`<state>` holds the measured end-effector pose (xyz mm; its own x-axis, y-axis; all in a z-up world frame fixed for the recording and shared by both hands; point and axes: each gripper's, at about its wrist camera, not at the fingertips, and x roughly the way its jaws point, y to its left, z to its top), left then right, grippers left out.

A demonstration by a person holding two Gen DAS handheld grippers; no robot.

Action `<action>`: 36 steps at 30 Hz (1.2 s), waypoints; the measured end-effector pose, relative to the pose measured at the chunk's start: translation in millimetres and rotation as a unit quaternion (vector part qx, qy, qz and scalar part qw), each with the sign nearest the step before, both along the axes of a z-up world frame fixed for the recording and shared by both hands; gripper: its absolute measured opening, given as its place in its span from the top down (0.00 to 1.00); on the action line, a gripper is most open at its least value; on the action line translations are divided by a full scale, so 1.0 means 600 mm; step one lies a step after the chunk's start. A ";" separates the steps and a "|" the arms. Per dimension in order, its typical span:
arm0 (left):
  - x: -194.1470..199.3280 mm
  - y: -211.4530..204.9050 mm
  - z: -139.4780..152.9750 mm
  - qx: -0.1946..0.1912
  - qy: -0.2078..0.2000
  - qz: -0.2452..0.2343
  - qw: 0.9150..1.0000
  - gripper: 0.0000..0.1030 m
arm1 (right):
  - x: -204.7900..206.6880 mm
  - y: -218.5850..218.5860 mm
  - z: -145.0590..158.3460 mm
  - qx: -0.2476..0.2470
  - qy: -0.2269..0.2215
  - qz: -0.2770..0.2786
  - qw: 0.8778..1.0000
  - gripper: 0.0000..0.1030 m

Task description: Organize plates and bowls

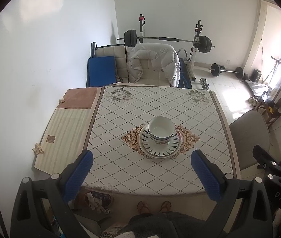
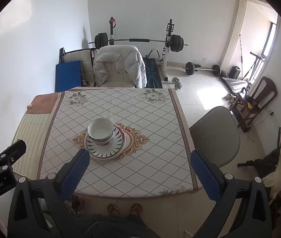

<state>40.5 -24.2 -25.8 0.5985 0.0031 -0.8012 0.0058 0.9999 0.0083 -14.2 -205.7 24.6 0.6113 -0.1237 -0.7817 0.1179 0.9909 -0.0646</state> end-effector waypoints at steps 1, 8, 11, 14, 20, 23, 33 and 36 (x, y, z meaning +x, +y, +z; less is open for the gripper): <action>0.000 0.000 0.000 0.000 -0.001 0.000 1.000 0.02 | -0.001 0.000 0.001 -0.001 0.000 0.000 1.000 0.00; -0.008 0.002 0.001 0.001 -0.002 -0.003 1.000 0.02 | -0.010 0.000 0.005 -0.003 0.001 -0.007 1.000 0.00; -0.009 0.001 0.002 0.001 -0.003 -0.003 1.000 0.02 | -0.010 -0.001 0.004 -0.001 0.001 -0.007 1.000 0.00; -0.010 0.000 0.002 0.003 -0.004 -0.005 1.000 0.02 | -0.012 -0.001 0.005 -0.001 0.001 -0.007 1.000 0.00; -0.012 0.002 0.002 0.005 -0.010 -0.001 1.000 0.02 | -0.019 -0.004 0.004 0.001 0.000 -0.006 1.000 0.00; -0.015 0.005 0.003 0.004 -0.012 0.002 1.000 0.02 | -0.021 -0.002 0.004 0.003 0.000 -0.005 1.000 0.00; -0.018 0.011 0.004 -0.002 -0.015 0.006 1.000 0.02 | -0.016 0.004 0.009 -0.003 0.000 0.014 1.000 0.00; -0.019 0.011 0.003 -0.002 -0.015 0.007 1.000 0.02 | -0.015 0.005 0.010 -0.002 -0.001 0.016 1.000 0.00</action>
